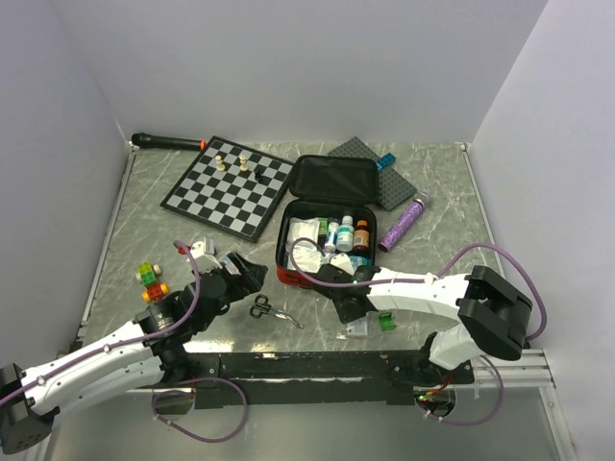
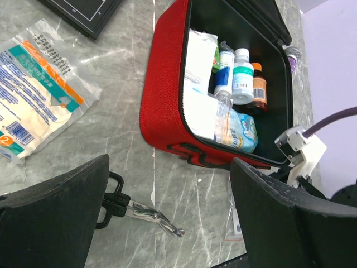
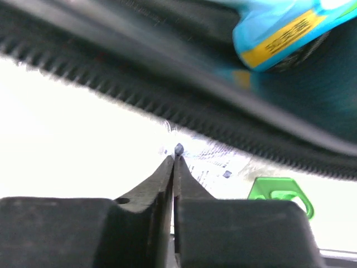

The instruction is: Organize the medicine kit

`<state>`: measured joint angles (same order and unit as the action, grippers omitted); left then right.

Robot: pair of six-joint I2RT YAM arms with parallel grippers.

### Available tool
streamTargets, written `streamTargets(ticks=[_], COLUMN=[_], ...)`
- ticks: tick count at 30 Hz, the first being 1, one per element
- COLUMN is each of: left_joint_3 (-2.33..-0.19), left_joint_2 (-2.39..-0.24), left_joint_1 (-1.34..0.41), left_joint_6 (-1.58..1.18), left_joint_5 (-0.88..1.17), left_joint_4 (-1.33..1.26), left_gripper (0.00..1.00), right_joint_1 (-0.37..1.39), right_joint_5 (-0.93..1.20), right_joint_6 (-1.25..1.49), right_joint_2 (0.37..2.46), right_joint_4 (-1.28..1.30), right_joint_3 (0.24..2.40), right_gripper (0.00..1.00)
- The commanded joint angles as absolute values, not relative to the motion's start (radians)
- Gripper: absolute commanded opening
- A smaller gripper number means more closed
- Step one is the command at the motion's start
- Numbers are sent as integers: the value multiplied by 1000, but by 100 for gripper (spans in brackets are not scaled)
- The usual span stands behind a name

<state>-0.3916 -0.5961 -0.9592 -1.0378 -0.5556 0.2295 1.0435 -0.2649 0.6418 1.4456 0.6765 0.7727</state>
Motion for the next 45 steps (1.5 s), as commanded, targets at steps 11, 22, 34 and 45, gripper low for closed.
streamTargets(ticks=[11,22,34,45], left_joint_3=[-390,-430,-307,-383], left_joint_2=[-571,-526,-318,-372], left_joint_1=[-960,-960,-960,-956], left_joint_6=[-1039,-893,-749,-611], left_joint_5=[-545,-463,-131,219], left_joint_4=[210,55,-348,-475], left_gripper=[93,95,99,96], right_joint_1=[1057,663,492,512], right_joint_5=[-325,626,1207,1266], right_joint_6=[532,531,1274,1689], right_joint_2=[1155,893,1006,1183], right_joint_4=[957,148,-1091,-1641], right_joint_3=[1155,852,566,583], right_gripper=[0,0,0,0])
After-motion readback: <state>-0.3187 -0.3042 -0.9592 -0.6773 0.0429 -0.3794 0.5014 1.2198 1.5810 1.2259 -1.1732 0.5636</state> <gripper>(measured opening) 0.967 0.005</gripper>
